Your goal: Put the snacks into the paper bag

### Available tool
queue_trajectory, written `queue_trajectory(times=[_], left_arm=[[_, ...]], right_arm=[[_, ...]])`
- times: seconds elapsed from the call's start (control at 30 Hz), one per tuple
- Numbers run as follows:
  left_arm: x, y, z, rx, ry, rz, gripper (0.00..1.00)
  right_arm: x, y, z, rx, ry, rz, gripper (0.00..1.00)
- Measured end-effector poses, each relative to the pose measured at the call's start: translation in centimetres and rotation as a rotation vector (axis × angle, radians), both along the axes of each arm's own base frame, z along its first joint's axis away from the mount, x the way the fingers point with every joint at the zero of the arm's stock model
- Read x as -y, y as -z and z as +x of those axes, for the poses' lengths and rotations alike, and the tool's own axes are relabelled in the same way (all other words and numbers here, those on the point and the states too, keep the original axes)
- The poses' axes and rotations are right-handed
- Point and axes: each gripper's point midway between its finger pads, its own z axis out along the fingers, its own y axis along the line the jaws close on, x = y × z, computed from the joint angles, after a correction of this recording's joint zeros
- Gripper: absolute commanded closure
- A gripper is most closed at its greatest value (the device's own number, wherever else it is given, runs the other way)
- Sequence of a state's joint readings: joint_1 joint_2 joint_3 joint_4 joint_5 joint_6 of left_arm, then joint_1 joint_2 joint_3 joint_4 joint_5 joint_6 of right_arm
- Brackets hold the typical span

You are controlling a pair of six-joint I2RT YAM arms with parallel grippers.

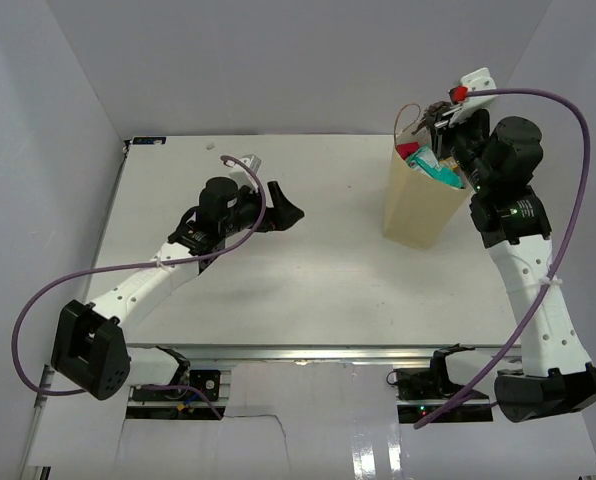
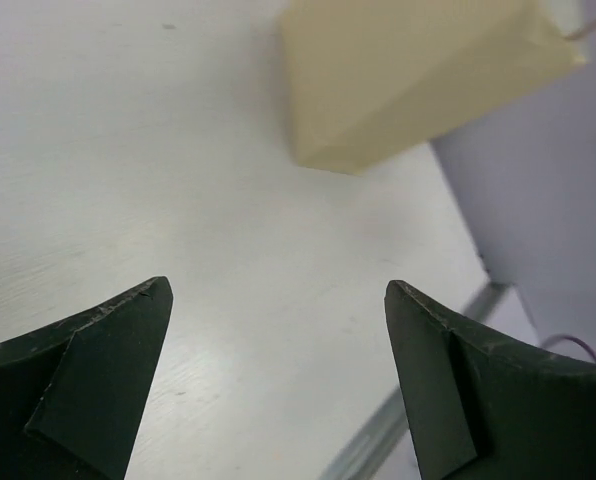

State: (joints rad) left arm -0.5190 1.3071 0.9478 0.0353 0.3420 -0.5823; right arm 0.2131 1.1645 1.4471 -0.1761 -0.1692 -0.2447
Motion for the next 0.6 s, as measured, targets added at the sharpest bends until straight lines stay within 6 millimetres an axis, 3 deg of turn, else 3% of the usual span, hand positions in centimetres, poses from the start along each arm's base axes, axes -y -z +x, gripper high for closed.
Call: queue_trajectory(times=[0.1, 0.17, 0.23, 0.3, 0.33, 0.37, 0.4, 0.5, 0.6], left_arm=[[-2.8, 2.0, 1.2, -0.031, -0.142, 0.138, 0.02], [-4.4, 3.5, 1.2, -0.063, -0.203, 0.212, 0.02], [-5.6, 4.5, 1.0, -0.083, -0.241, 0.263, 0.02], [-6.4, 5.1, 0.7, -0.098, -0.265, 0.296, 0.02], [-6.7, 5.3, 0.6, -0.103, -0.275, 0.308, 0.02], [-7.0, 5.4, 0.6, -0.104, -0.282, 0.317, 0.02], [-7.2, 5.5, 0.5, -0.105, -0.288, 0.323, 0.02], [-7.8, 5.2, 0.1, -0.099, -0.305, 0.336, 0.02], [-8.4, 4.3, -0.2, -0.075, -0.323, 0.334, 0.02]], right_arm=[[4.6, 0.6, 2.4, 0.001, 0.228, -0.040, 0.92], [7.2, 2.8, 4.6, -0.047, 0.350, -0.088, 0.92], [9.1, 6.8, 7.1, -0.141, 0.426, -0.151, 0.92], [10.2, 11.6, 8.9, -0.266, 0.456, -0.220, 0.75], [10.7, 13.8, 9.5, -0.324, 0.458, -0.250, 0.58], [10.9, 16.0, 9.7, -0.386, 0.449, -0.278, 0.35], [11.1, 17.8, 9.7, -0.441, 0.435, -0.299, 0.03], [10.9, 19.7, 8.8, -0.515, 0.369, -0.337, 0.10], [10.3, 17.8, 7.6, -0.498, 0.330, -0.298, 0.10]])
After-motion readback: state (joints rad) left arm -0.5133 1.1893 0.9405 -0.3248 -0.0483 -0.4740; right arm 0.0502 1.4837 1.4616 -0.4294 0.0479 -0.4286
